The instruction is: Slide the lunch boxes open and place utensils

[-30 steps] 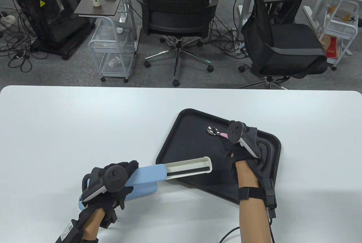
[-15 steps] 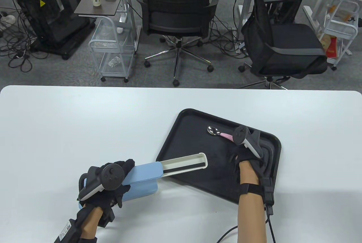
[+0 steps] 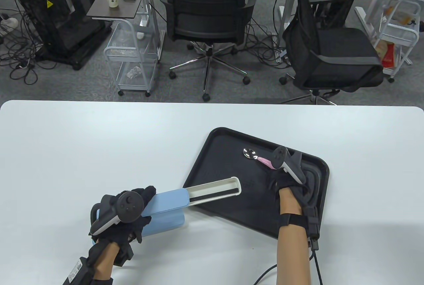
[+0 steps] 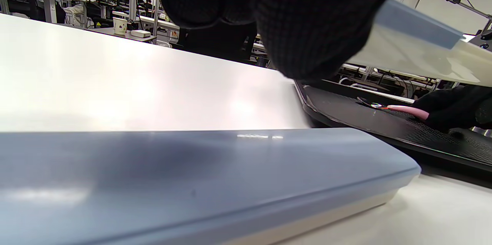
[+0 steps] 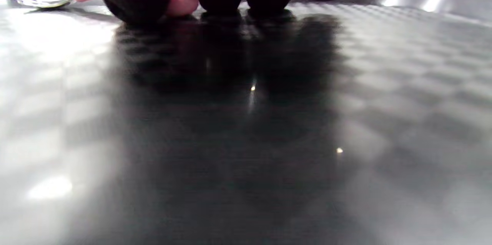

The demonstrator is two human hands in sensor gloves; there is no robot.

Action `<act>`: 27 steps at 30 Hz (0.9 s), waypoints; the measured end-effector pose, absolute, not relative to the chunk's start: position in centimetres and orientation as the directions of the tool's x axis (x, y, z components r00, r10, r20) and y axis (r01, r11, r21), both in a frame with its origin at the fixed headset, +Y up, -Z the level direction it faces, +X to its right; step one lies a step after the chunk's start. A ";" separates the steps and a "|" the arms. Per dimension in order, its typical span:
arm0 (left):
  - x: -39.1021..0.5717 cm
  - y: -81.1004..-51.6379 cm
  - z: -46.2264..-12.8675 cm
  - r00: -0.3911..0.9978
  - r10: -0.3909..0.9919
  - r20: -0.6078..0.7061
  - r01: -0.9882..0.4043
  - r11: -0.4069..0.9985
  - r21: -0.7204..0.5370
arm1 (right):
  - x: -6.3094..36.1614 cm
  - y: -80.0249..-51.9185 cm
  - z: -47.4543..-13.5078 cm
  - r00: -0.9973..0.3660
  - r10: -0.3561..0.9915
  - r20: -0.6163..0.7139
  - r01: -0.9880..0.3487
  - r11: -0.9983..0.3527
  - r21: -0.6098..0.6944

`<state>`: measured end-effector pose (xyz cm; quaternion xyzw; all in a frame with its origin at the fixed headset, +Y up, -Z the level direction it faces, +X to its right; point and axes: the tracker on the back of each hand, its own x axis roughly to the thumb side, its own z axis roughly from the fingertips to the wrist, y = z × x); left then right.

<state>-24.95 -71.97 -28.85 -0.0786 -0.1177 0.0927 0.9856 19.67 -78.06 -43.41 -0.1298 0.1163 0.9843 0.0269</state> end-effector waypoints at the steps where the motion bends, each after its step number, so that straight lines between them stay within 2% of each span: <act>1: -25.0 -72.0 -28.9 0.955 0.201 0.217 -0.164 0.970 -0.177 | 19.5 -78.1 -43.3 -0.969 -0.006 -0.245 -0.050 -0.974 0.219; 5: -24.9 -72.0 -28.9 0.955 0.202 0.215 -0.163 0.969 -0.187 | 19.7 -77.8 -42.8 -0.975 -0.010 -0.224 -0.034 -0.981 0.192; 13: -25.0 -71.9 -28.9 0.949 0.224 0.223 -0.184 0.965 -0.187 | 20.9 -75.0 -40.0 -0.971 0.128 -0.201 -0.139 -0.989 0.041; 19: -24.9 -72.0 -28.9 0.947 0.224 0.229 -0.182 0.965 -0.191 | 20.2 -71.2 -37.2 -0.973 0.216 -0.086 -0.209 -0.974 -0.087; 23: -24.9 -72.0 -29.0 0.948 0.222 0.228 -0.180 0.965 -0.191 | 18.6 -68.5 -34.2 -0.952 0.304 0.045 -0.307 -0.934 -0.182; 27: -24.9 -72.1 -29.0 0.949 0.221 0.225 -0.179 0.965 -0.194 | 16.7 -66.8 -31.3 -0.943 0.299 0.143 -0.327 -0.914 -0.241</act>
